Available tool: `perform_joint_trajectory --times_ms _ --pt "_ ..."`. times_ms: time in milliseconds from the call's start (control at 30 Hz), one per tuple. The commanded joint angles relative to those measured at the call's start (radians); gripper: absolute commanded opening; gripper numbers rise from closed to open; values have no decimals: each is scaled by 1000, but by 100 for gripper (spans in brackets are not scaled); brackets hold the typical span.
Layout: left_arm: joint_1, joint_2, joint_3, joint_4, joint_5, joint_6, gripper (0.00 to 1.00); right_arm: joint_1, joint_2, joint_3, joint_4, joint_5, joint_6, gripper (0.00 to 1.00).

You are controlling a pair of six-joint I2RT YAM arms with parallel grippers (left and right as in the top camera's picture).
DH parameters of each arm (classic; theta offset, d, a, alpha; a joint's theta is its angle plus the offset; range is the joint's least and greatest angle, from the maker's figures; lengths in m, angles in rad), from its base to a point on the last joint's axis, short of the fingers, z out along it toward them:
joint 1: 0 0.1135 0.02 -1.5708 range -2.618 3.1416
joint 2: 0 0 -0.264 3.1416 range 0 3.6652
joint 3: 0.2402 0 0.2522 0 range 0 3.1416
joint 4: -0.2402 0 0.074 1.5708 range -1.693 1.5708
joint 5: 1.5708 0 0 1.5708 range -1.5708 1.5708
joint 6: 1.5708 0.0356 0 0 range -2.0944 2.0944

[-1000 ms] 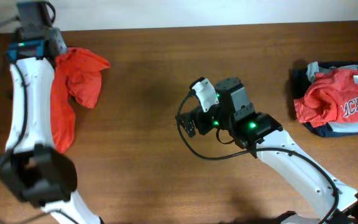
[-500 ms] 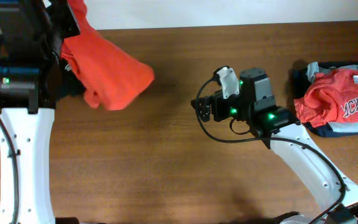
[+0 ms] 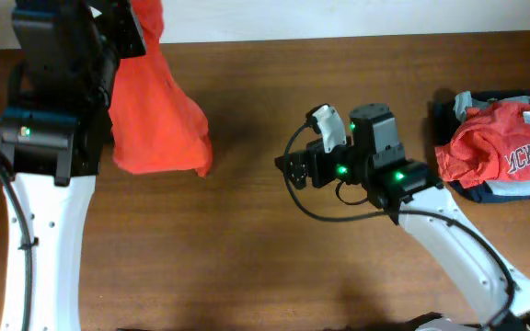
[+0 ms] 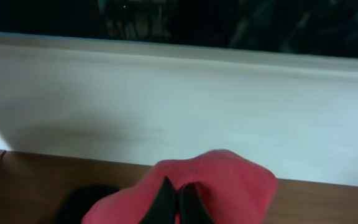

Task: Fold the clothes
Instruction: 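Lift the orange shirt with the left gripper, shaking it loose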

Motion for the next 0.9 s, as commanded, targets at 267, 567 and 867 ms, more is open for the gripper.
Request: perform_joint_trajectory --times_ms 267,567,867 --pt "-74 -98 17 16 7 -2 0 27 -182 20 -65 -12 -20 95" --pt "-135 -147 17 19 4 -3 1 27 -186 19 -95 11 -5 95" --pt "-249 -41 17 105 -218 -50 1 31 -183 19 -94 97 330 89"
